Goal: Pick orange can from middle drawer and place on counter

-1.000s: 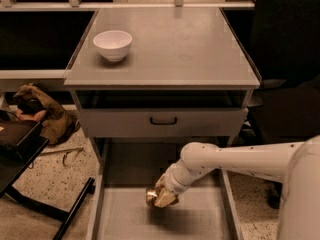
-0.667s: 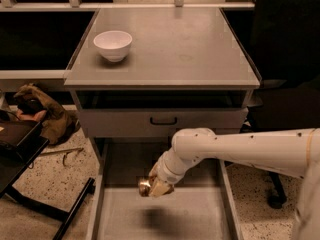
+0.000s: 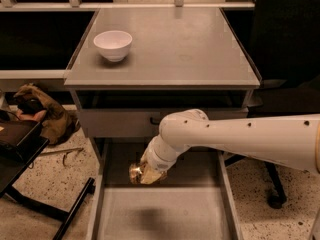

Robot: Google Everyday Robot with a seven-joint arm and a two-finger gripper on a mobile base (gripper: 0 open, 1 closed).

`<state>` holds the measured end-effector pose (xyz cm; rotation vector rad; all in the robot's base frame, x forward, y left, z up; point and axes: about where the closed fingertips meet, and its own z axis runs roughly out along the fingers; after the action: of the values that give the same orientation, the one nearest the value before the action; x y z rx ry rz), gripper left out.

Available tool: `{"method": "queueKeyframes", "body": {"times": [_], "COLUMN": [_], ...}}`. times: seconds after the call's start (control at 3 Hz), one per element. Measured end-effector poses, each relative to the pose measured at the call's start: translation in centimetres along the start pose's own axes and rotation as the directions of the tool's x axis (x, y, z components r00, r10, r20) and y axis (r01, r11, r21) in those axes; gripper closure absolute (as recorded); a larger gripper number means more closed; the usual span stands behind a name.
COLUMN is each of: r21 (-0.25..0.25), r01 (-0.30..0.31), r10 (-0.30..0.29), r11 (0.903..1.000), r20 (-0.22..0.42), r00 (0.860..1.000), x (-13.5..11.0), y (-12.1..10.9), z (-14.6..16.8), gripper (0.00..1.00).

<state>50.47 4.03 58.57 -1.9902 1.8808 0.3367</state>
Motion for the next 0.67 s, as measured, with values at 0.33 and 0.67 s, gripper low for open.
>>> {"method": "queueKeyframes", "body": {"times": [0.33, 0.67], "r21": [0.005, 0.022], "r01": [-0.004, 0.016], "r10": [0.004, -0.017], "r11": [1.0, 0.9996], "r20": [0.004, 0.055], "r00": [1.0, 0.998], "x": [-0.7, -3.0], "y": [-1.0, -3.8], "z": [-1.5, -5.6], "gripper": [1.0, 1.0]}}
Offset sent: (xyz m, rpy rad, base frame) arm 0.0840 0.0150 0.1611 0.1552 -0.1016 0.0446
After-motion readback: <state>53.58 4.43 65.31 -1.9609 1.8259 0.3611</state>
